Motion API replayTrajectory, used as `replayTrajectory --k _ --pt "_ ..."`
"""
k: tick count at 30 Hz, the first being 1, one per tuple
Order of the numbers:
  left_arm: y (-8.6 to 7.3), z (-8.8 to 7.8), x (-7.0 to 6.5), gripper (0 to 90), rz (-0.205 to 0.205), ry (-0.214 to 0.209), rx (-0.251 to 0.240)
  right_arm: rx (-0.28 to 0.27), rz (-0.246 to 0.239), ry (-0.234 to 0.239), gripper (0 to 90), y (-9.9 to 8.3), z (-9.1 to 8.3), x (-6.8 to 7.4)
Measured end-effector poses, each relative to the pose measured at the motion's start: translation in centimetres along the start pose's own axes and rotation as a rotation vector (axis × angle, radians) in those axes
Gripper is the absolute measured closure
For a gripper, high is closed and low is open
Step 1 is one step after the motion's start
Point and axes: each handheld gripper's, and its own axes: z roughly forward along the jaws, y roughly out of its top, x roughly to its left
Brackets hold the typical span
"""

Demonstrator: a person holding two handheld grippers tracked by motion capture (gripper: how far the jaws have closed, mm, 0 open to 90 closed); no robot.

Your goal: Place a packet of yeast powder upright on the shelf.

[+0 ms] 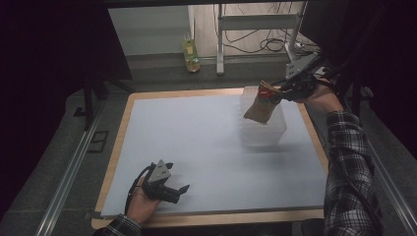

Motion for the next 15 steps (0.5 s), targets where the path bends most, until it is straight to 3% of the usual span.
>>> replayTrajectory --k 11,15 --pt "0.0 0.2 -0.1 3.5 0.003 0.001 0.010 0.086 0.016 -0.026 81.3 -1.3 -2.3 0.2" --pt "0.0 0.1 0.0 3.6 0.010 0.002 0.017 0.095 0.016 -0.031 81.3 -1.1 -1.9 0.1"
